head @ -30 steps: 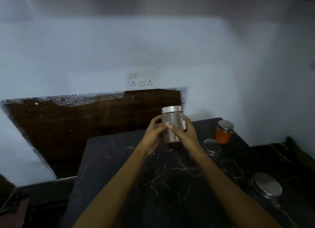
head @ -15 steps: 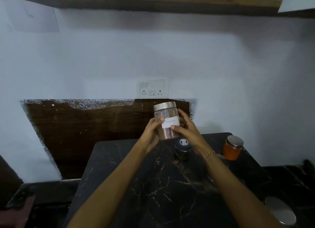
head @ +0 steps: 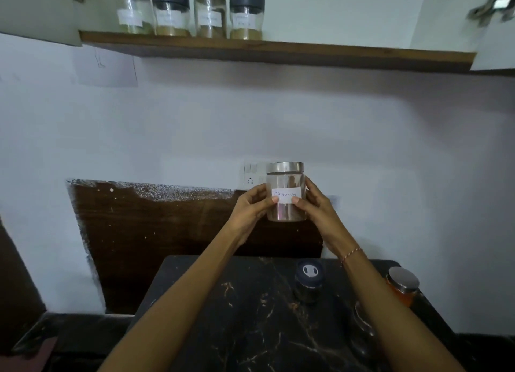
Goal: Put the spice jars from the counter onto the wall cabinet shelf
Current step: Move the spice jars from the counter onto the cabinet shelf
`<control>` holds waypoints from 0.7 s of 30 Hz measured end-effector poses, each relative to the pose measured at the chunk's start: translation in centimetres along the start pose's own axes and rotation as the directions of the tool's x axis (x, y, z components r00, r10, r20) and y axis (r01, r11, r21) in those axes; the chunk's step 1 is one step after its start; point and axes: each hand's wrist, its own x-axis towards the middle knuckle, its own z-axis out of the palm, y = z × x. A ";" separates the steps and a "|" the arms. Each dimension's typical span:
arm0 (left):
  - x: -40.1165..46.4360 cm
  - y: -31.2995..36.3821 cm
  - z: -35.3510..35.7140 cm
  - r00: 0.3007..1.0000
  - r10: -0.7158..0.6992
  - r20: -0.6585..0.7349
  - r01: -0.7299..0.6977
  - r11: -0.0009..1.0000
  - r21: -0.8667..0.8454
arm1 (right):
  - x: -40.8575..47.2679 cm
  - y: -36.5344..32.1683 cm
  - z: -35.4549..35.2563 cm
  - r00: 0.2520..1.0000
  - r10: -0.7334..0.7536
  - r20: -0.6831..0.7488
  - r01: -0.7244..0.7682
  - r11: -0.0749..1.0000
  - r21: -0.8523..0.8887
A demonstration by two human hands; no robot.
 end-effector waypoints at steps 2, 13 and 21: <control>1.2 1.8 0.2 0.999 0.038 -0.020 -0.037 0.999 0.027 | 1.5 -1.9 -0.2 0.999 -0.031 -0.023 0.029 0.998 -0.055; 8.9 20.7 3.8 0.878 0.477 0.041 -0.466 0.832 0.301 | 11.9 -18.4 -2.0 0.894 -0.442 -0.074 0.436 0.896 -0.089; 15.7 29.0 5.8 0.838 0.543 0.042 -0.515 0.766 0.385 | 20.6 -25.5 -4.0 0.871 -0.487 -0.058 0.476 0.867 -0.147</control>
